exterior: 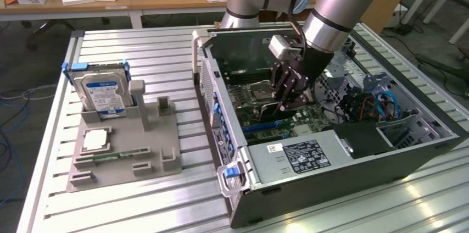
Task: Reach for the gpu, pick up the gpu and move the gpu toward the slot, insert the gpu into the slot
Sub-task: 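Insert the gpu into the slot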
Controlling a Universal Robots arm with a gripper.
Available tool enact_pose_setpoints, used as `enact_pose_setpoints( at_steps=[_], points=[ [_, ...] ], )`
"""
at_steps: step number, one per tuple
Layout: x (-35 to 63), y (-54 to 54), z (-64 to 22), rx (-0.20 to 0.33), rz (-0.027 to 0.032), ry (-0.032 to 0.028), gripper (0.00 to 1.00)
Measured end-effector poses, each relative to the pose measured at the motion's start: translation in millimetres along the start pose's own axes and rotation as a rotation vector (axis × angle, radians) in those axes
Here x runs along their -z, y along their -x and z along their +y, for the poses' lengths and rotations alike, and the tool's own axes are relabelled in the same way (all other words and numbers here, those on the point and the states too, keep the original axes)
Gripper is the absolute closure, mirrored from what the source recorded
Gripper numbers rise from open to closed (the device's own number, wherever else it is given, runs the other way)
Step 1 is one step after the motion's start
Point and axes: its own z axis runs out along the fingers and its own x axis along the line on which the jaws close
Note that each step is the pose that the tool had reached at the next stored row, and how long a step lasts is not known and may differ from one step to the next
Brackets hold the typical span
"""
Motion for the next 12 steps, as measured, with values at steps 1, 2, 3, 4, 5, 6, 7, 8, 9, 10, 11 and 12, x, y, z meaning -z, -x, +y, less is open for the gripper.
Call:
enact_pose_setpoints(
  at_steps=[1,2,3,4,5,6,7,8,9,10,11,12],
  points=[
    [-0.3,0.3,0.4,0.0,0.0,0.0,0.73],
    [-0.5,0.7,0.5,0.0,0.0,-0.0001,0.73],
    [-0.6,1.2,0.4,0.0,0.0001,0.0,0.73],
    [-0.7,2.0,0.4,0.0,0.0001,0.0,0.73],
    [-0.9,3.0,0.3,0.0,0.0,0.0,0.73],
    [-1.0,4.0,0.3,0.0,0.0001,0.0,0.73],
    [-1.2,4.6,0.2,0.0,0.0,0.0,0.73],
    [-1.6,4.9,0.4,0.0,-0.0001,0.0,0.73],
    [-2.0,5.0,0.7,0.0,-0.0001,0.0,0.73],
    [-2.4,5.0,1.2,0.0,0.0,0.0001,0.73],
    [-2.9,5.1,1.5,0.0,0.0,0.0,0.73],
    [-3.5,5.2,1.7,0.0,-0.0001,0.0,0.73]
  ],
)
